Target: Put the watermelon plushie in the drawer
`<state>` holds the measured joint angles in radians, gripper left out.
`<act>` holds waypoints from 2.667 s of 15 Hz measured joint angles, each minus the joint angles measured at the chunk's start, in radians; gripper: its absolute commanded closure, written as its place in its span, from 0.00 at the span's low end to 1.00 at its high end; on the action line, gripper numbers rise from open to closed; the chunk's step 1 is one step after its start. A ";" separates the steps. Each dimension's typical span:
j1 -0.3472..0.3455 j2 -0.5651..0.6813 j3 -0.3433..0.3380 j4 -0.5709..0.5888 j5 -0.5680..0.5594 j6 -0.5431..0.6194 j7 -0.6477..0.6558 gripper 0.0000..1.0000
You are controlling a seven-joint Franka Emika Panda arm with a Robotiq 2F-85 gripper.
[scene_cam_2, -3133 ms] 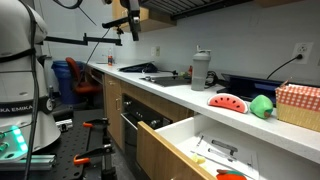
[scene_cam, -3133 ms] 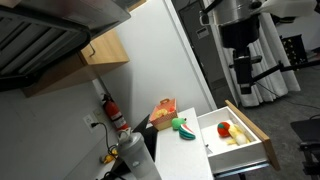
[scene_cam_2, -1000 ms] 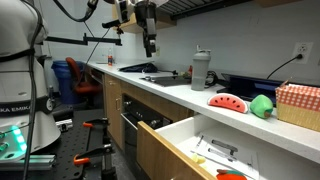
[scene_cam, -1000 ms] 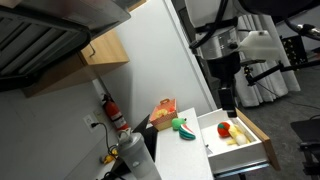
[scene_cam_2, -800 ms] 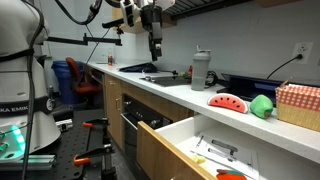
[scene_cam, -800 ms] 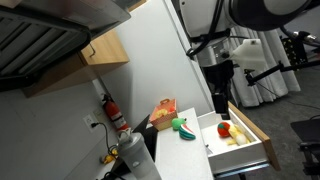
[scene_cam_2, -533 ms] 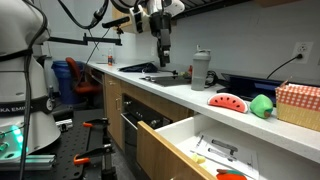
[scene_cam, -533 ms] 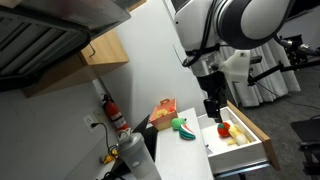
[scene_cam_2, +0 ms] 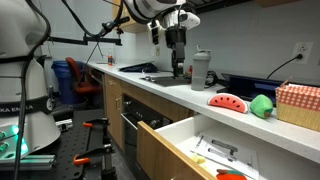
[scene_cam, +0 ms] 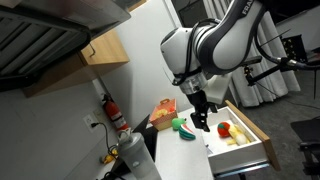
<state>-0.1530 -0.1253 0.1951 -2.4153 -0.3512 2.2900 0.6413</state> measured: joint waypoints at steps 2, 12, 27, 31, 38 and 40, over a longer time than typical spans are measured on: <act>0.005 0.041 -0.013 0.031 -0.003 0.000 0.007 0.00; 0.025 0.058 -0.034 0.045 -0.003 0.000 0.008 0.00; 0.059 0.158 -0.135 0.072 -0.287 0.049 0.421 0.00; 0.074 0.230 -0.161 0.124 -0.297 0.049 0.476 0.00; 0.080 0.249 -0.165 0.144 -0.297 0.049 0.481 0.00; 0.081 0.249 -0.165 0.144 -0.297 0.049 0.481 0.00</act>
<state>-0.0725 0.1237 0.0302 -2.2711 -0.6484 2.3393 1.1223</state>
